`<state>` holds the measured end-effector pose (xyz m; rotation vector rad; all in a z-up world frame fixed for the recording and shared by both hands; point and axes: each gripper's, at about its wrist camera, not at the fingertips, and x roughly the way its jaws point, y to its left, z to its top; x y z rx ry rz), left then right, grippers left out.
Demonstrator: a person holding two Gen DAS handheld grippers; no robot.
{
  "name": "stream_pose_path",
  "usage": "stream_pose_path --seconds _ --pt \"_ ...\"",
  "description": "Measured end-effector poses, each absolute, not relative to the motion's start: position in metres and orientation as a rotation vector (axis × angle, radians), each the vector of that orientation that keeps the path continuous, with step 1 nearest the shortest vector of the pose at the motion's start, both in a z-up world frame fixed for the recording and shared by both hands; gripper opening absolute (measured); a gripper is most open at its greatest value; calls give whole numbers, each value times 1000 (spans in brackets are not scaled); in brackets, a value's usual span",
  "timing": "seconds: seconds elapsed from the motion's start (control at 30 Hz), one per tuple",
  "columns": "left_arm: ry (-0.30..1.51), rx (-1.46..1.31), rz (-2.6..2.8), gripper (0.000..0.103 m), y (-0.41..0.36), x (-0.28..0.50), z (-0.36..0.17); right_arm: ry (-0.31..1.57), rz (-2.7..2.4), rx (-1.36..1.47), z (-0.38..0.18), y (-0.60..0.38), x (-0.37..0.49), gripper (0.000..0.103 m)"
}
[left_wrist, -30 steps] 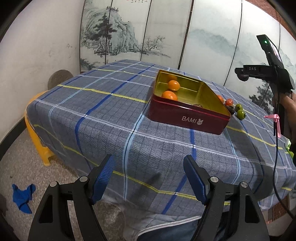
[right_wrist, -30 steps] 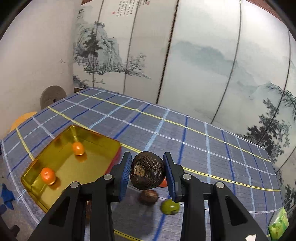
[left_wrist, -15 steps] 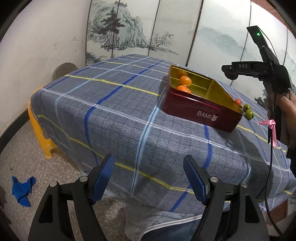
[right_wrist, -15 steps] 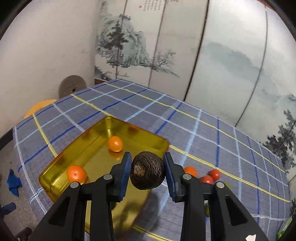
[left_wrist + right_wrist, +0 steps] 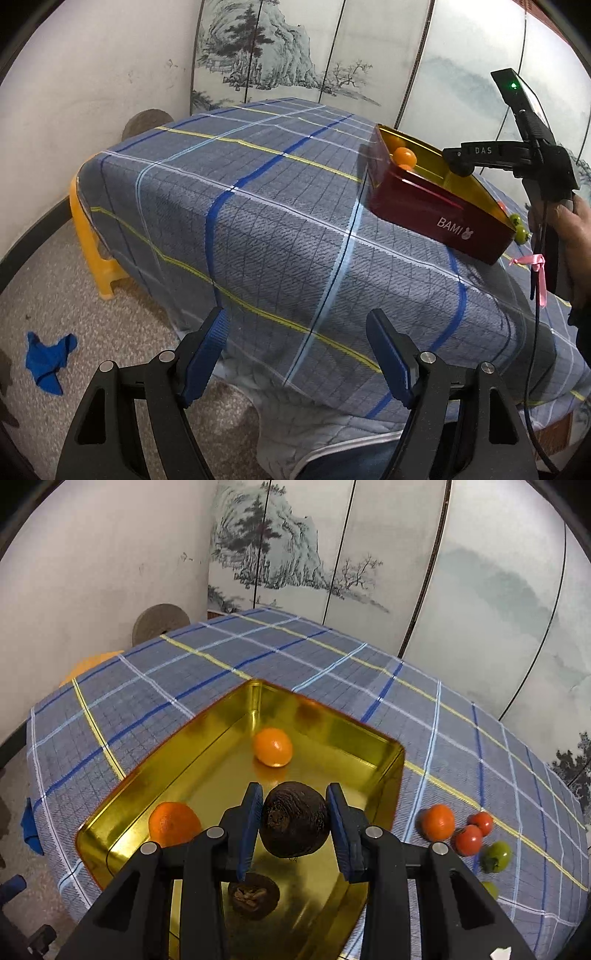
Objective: Organize fruits
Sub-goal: 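Carry the brown fruit into the tin and open the right tool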
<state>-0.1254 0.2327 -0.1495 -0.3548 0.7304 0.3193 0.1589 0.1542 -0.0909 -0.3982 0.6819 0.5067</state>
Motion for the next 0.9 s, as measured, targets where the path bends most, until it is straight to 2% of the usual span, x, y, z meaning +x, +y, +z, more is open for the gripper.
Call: stream_pose_path --seconds 0.9 --pt "751 -341 305 77 231 -120 -155 746 510 -403 -117 158 163 33"
